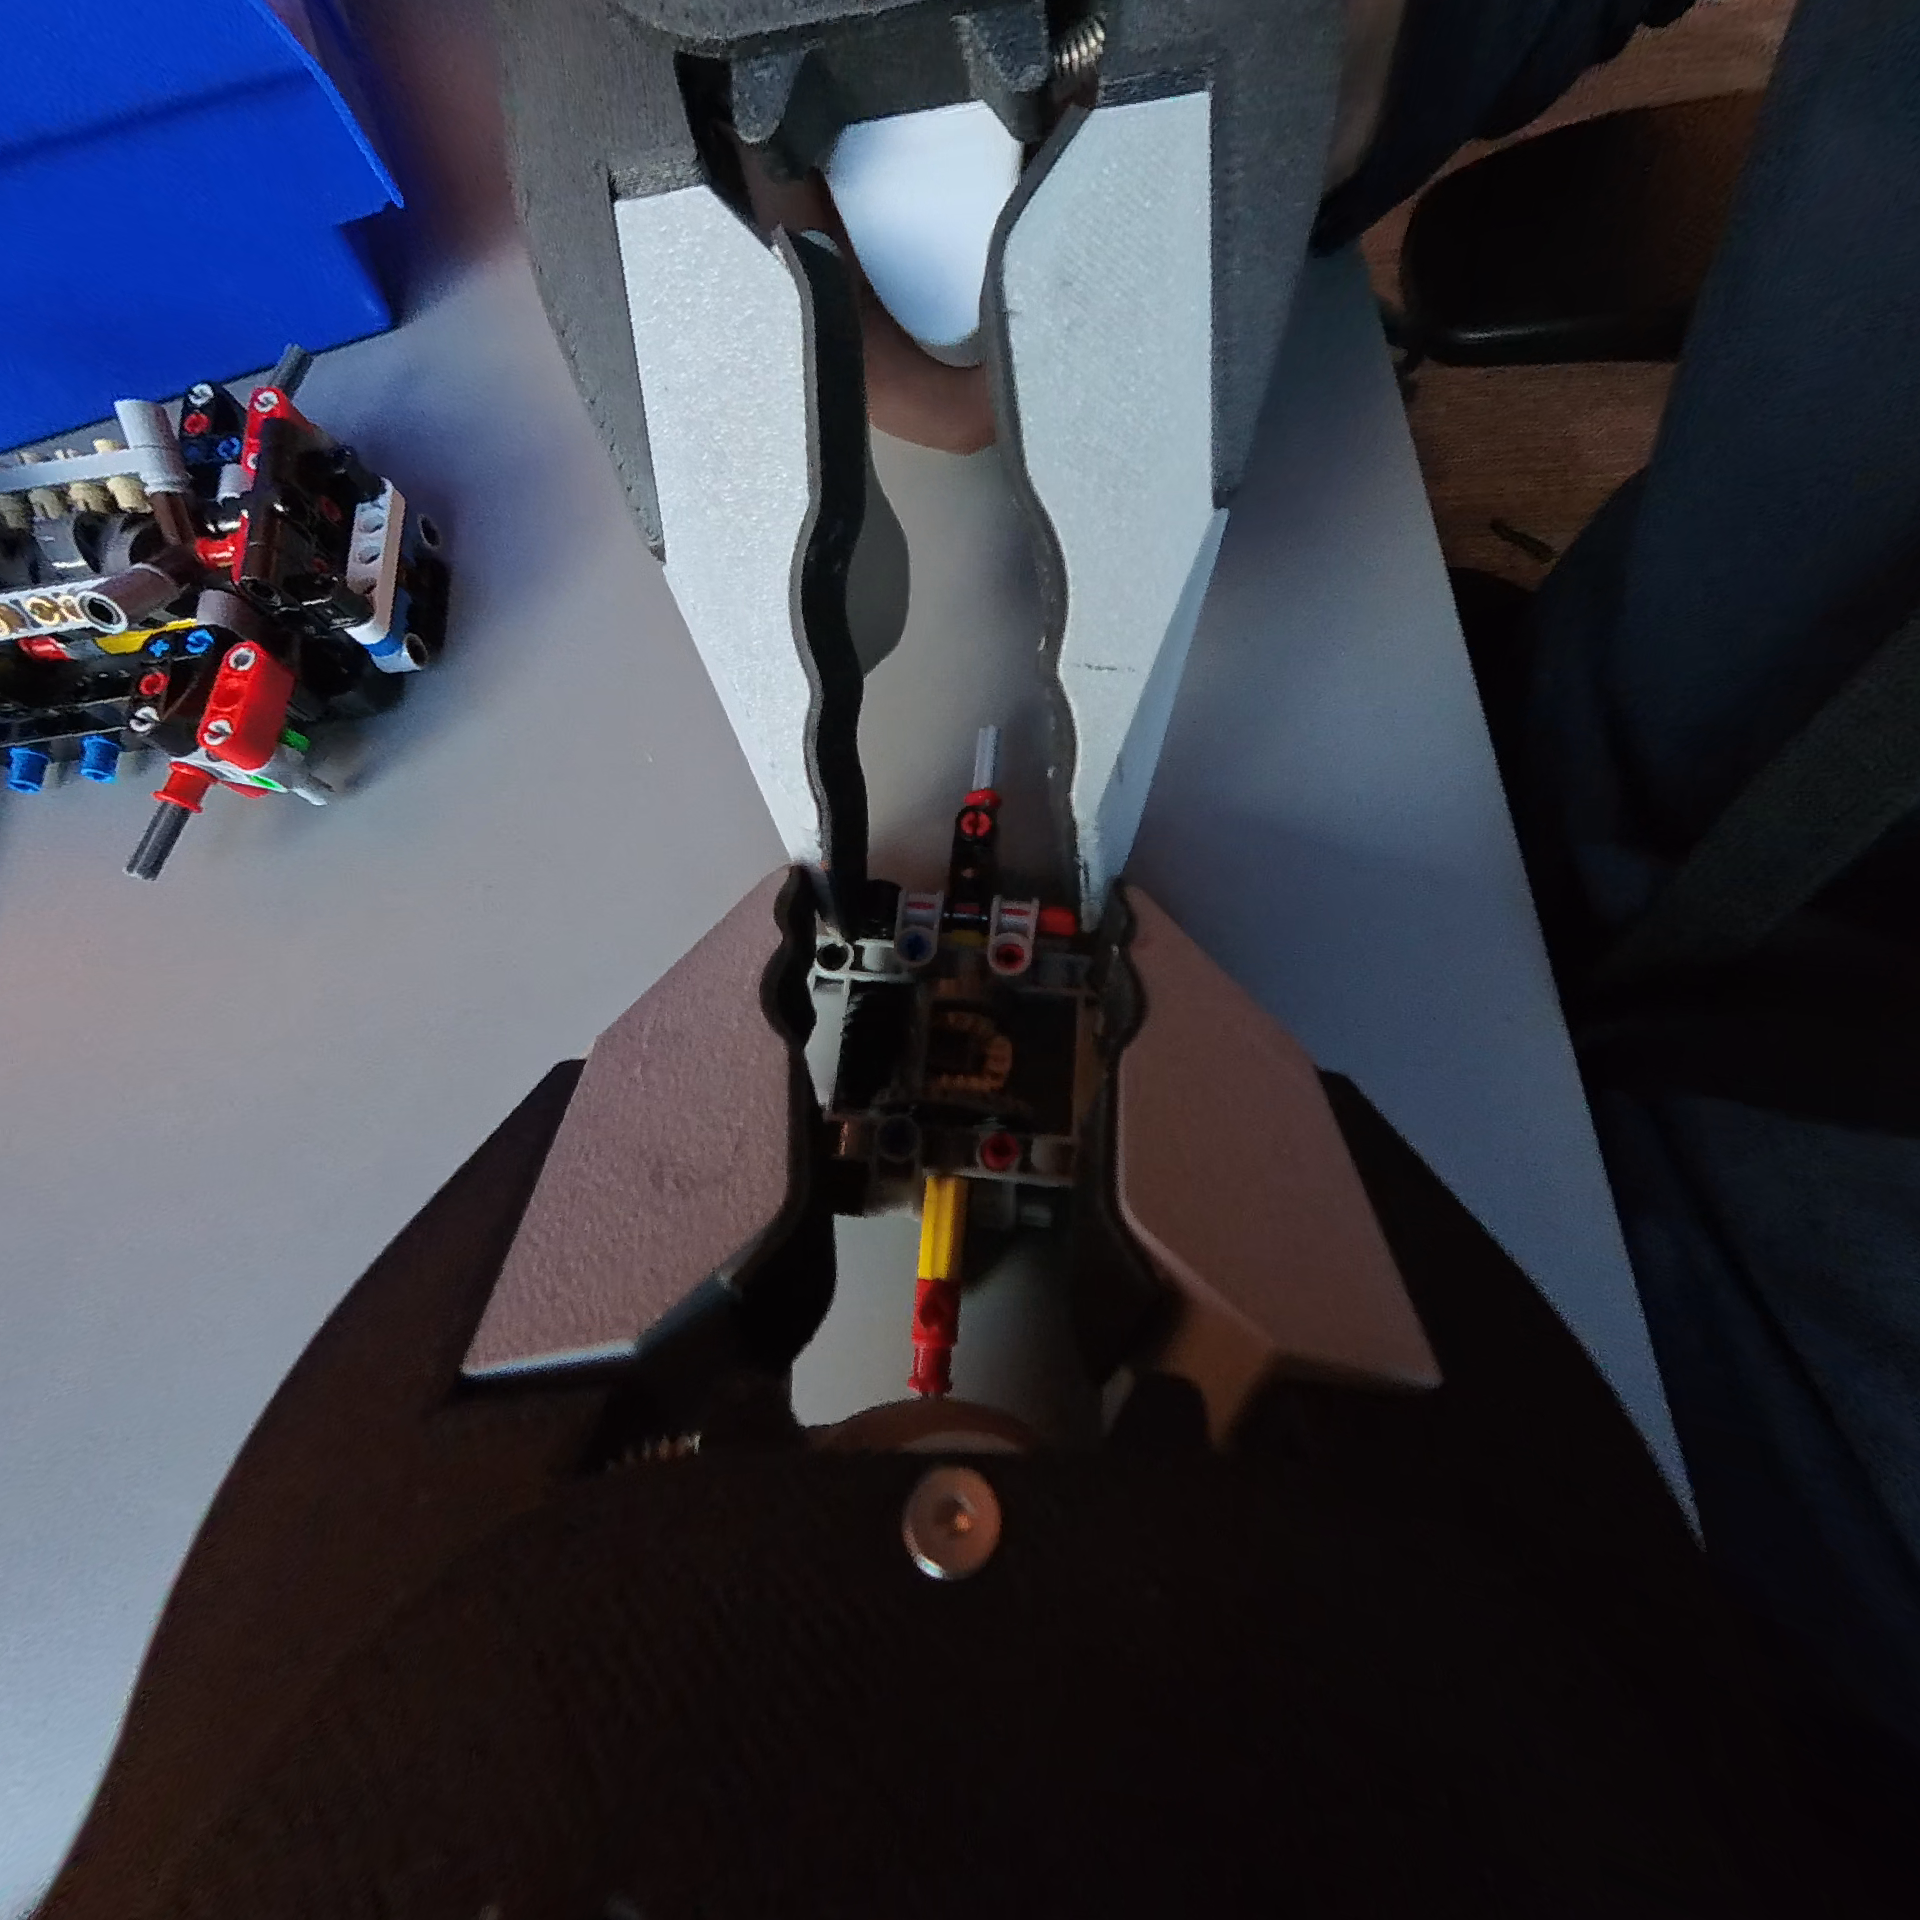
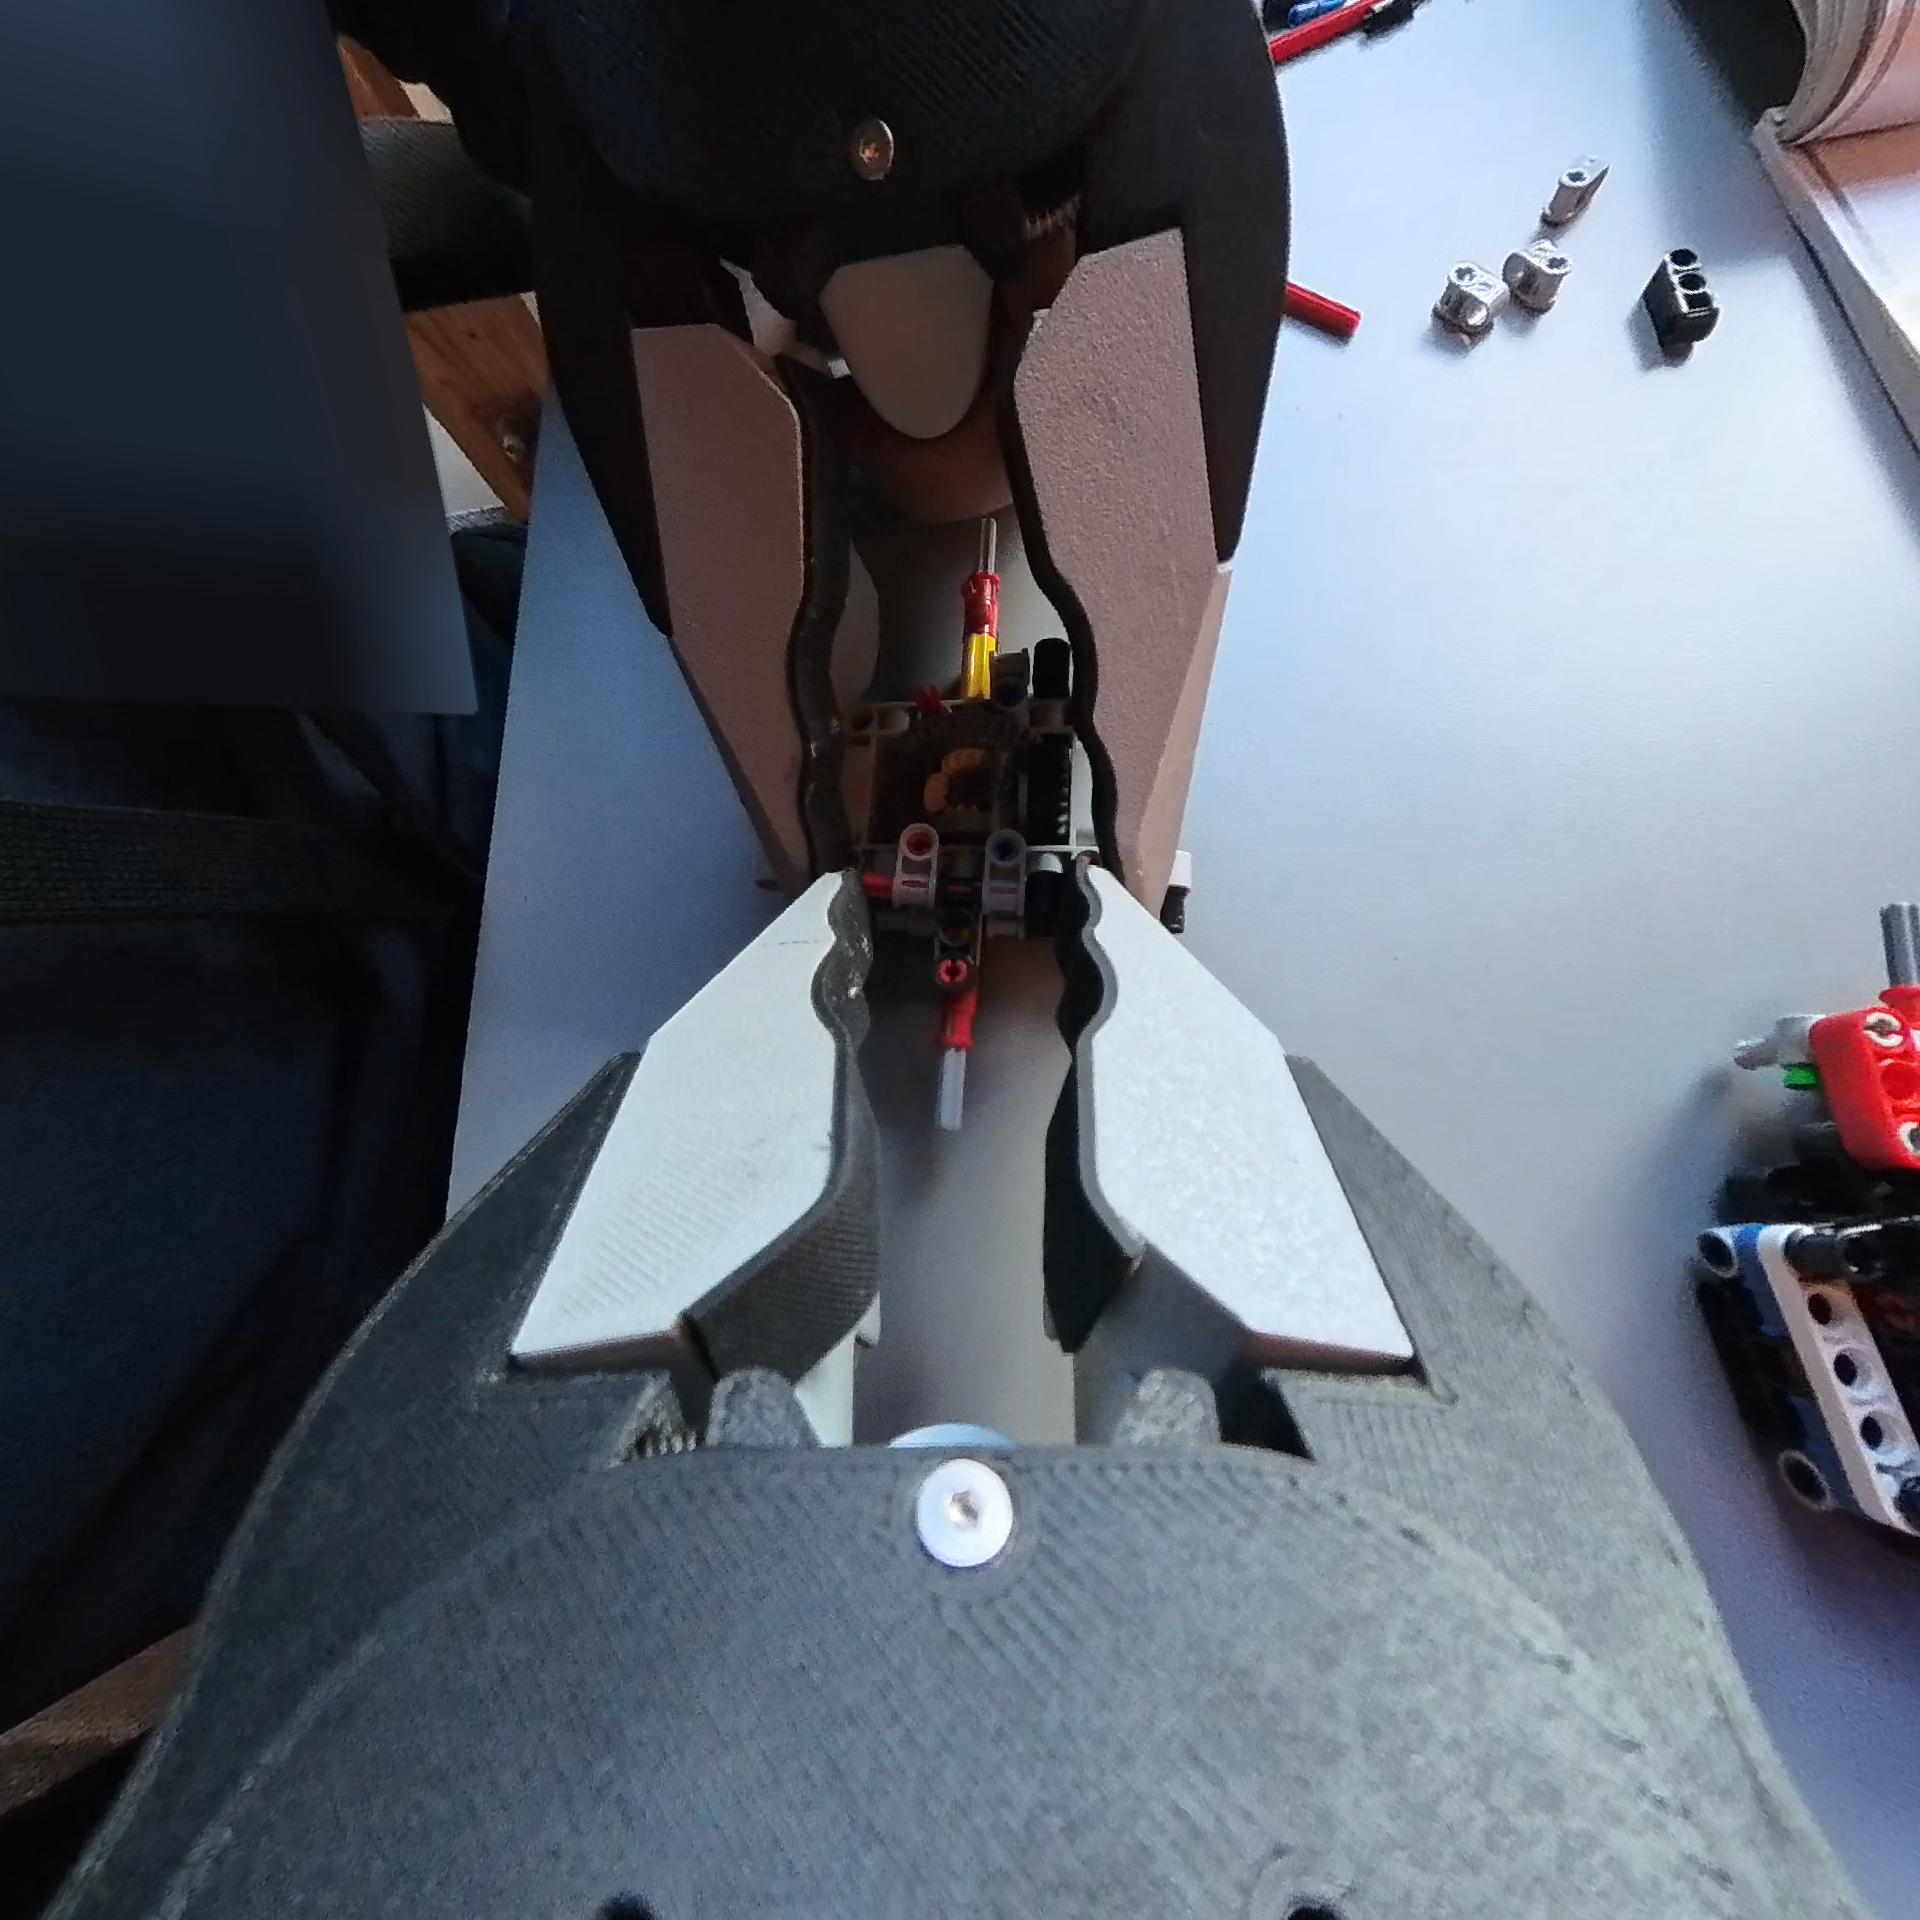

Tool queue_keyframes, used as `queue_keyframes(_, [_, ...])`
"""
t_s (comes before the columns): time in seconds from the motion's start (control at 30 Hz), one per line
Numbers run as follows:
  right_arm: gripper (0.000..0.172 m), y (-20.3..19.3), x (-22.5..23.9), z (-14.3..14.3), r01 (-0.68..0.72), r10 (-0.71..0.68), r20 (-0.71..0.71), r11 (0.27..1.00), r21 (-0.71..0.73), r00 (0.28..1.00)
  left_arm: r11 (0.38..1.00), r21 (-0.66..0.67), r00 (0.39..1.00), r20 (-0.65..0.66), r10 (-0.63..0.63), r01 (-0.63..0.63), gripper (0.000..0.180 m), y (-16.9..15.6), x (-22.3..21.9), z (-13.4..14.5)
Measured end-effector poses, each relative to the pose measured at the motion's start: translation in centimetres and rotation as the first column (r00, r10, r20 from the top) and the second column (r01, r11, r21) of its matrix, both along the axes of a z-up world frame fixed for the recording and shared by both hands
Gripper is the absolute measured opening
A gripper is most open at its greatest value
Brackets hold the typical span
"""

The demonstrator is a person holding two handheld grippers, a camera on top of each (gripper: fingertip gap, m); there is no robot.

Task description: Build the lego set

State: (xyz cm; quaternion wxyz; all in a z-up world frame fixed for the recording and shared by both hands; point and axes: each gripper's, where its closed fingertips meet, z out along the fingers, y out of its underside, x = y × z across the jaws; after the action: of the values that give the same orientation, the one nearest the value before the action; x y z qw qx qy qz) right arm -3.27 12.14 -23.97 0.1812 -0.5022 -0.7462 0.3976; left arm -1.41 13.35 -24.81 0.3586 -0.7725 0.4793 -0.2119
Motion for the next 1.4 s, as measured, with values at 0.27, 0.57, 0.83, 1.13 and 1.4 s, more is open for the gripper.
queue_keyframes(0.27, [0.034,-0.1,-0.1,0.3,-0.021,0.020,-0.013,0.997,-0.076,1.000,0.999,-0.037,0.998,0.055,0.026,-0.024,0.054,-0.1,0.1,0.3])
queue_keyframes(0.57, [0.053,0.9,0.4,1.2,0.032,-0.028,-0.118,0.999,0.034,0.993,0.987,-0.040,0.987,0.039,0.158,-0.156,0.062,-0.7,-2.8,2.1])
queue_keyframes(0.83, [0.052,1.6,2.8,1.6,0.109,-0.110,-0.098,0.994,-0.015,0.989,0.962,-0.079,0.960,-0.115,0.253,-0.263,0.054,-2.4,-7.7,-0.1])
queue_keyframes(1.13, [0.039,3.5,2.2,-1.8,0.153,-0.155,-0.009,0.965,0.211,0.988,0.956,-0.143,0.965,-0.089,0.247,-0.258,0.011,-3.4,-6.8,-0.9])
queue_keyframes(1.4, [0.030,6.5,2.6,-1.6,0.264,-0.263,-0.034,0.943,0.202,0.964,0.954,-0.051,0.947,-0.151,0.285,-0.295,0.005,-3.6,-5.1,-0.9])
